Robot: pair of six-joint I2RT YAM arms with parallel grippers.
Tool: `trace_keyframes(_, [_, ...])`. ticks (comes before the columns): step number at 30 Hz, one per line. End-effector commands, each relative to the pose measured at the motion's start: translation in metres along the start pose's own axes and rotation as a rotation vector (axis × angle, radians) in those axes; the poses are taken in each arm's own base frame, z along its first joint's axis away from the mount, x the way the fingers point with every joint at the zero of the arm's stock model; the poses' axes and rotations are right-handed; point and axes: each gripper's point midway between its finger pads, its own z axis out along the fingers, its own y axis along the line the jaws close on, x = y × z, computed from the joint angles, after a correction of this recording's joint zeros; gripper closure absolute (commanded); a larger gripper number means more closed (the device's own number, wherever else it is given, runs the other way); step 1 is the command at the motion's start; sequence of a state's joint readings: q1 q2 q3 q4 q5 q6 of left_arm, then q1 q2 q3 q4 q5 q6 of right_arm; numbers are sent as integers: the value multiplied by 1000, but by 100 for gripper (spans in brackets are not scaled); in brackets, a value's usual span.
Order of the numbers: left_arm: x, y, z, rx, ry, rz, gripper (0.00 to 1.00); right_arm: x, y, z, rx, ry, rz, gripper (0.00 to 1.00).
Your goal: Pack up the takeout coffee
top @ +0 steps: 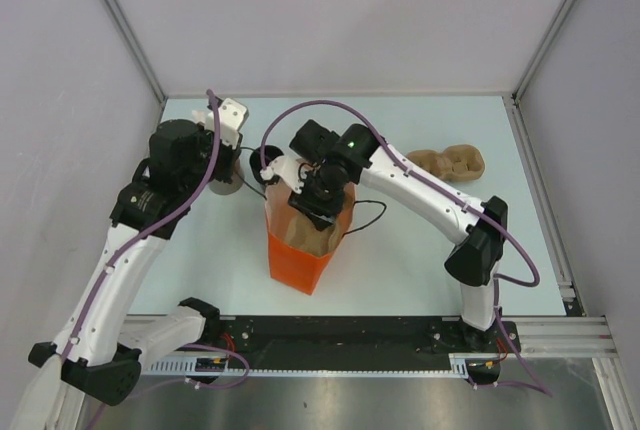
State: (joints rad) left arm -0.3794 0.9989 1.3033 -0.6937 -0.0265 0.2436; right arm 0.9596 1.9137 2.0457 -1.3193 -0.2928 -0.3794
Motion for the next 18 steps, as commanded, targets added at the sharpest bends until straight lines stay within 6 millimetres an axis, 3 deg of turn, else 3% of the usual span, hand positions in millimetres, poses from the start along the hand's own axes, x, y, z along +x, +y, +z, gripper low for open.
trace_keyframes(1, [-19,16,-8,-82,-82,-30,76,14,0,6,-4,80,-6,62])
trace_keyframes(10, [-19,14,-7,-73,-86,-33,76,17,-3,15,-11,101,-2,63])
trace_keyframes(18, [-15,11,-7,-59,-80,-30,75,-1,-11,23,15,3,-36,66])
